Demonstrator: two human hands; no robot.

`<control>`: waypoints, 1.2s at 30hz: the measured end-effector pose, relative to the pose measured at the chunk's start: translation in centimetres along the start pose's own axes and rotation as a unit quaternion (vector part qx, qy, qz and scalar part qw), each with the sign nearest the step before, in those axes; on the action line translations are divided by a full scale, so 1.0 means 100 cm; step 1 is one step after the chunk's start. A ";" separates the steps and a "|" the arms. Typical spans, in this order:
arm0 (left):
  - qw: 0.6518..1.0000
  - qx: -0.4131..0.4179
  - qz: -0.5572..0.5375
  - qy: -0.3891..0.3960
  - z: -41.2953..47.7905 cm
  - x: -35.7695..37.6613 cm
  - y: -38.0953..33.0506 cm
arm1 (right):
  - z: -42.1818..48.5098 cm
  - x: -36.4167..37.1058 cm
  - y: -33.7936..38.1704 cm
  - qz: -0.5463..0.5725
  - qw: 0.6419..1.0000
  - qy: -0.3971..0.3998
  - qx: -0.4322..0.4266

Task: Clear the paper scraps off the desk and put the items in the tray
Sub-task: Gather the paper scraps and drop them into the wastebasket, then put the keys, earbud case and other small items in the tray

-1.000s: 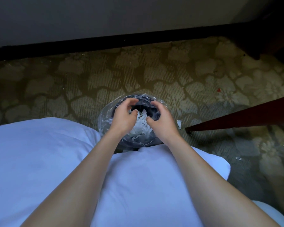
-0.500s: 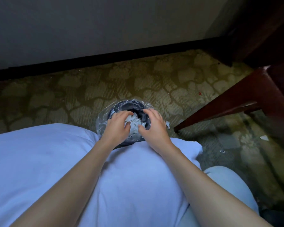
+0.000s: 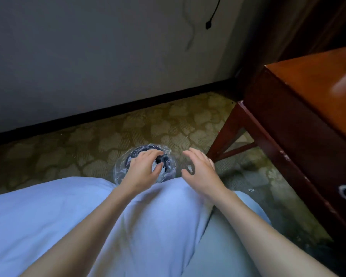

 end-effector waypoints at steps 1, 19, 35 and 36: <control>1.000 0.014 0.001 -0.006 0.001 -0.005 -0.011 | -0.004 -0.013 -0.001 -0.007 1.000 -0.004 -0.005; 0.977 0.207 0.025 -0.046 -0.012 -0.055 -0.219 | -0.082 -0.207 -0.003 -0.033 0.991 -0.124 -0.040; 0.940 0.332 -0.013 -0.072 -0.036 -0.060 -0.369 | -0.145 -0.353 -0.046 -0.062 0.967 -0.246 -0.003; 0.938 0.341 -0.016 -0.067 -0.037 -0.055 -0.379 | -0.148 -0.360 -0.053 -0.068 0.966 -0.249 0.002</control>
Point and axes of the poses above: each hand's wrist, its own z-axis towards the middle knuckle, its own x-axis out of the palm, y = z × x, the point moved 5 cm from there along z, towards the middle knuckle, and after that the axes turned 14 degrees about -y, right-handed, at the moved point
